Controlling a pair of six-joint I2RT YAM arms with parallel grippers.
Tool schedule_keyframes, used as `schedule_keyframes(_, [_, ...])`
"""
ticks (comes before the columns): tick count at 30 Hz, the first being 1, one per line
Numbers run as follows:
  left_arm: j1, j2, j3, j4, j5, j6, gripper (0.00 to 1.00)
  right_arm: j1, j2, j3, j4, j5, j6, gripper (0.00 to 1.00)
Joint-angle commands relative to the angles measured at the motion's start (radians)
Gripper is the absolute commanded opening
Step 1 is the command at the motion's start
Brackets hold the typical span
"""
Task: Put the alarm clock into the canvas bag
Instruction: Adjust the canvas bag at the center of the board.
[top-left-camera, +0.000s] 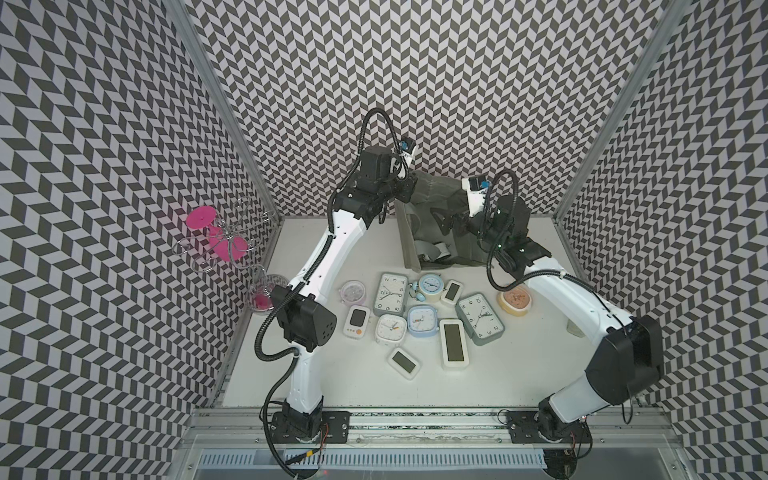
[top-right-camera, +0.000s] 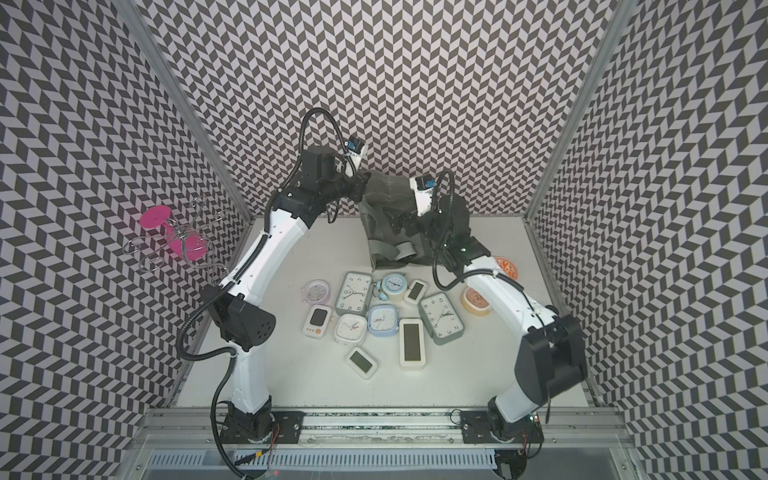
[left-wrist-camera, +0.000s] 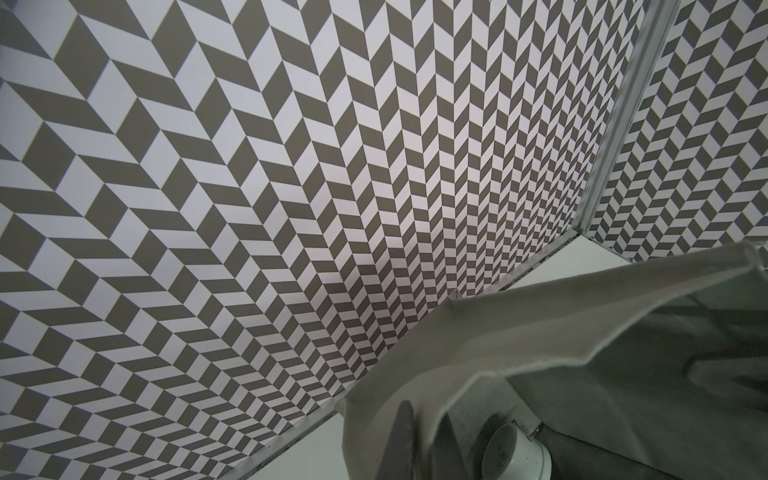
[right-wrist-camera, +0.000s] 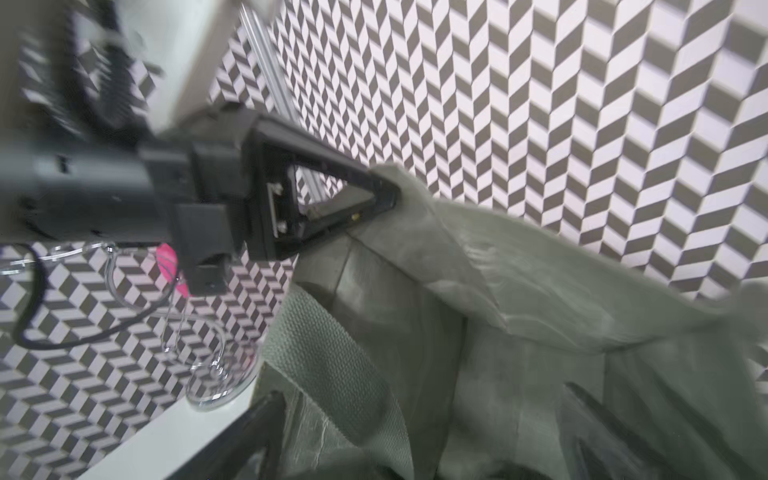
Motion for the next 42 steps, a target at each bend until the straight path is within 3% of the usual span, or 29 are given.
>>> schedule_keyframes(1, [-0.008, 0.005, 0.004, 0.108, 0.0, -0.036, 0.0, 0.013, -0.002, 0.045, 0.0, -0.057, 0.024, 1.0])
schedule_keyframes(25, [-0.009, 0.031, -0.004, 0.14, -0.067, -0.038, 0.0, 0.02, -0.166, -0.006, -0.057, -0.07, 0.128, 1.0])
schedule_keyframes(30, [-0.009, 0.03, -0.005, 0.127, -0.081, -0.029, 0.0, 0.011, -0.299, -0.116, -0.095, 0.032, 0.08, 0.97])
schedule_keyframes(36, [-0.008, 0.019, -0.021, 0.126, -0.076, -0.022, 0.0, -0.068, -0.352, -0.167, -0.189, 0.154, 0.08, 0.84])
schedule_keyframes(42, [-0.011, 0.014, -0.025, 0.127, -0.057, -0.021, 0.0, -0.092, -0.326, -0.183, -0.246, 0.242, 0.059, 0.88])
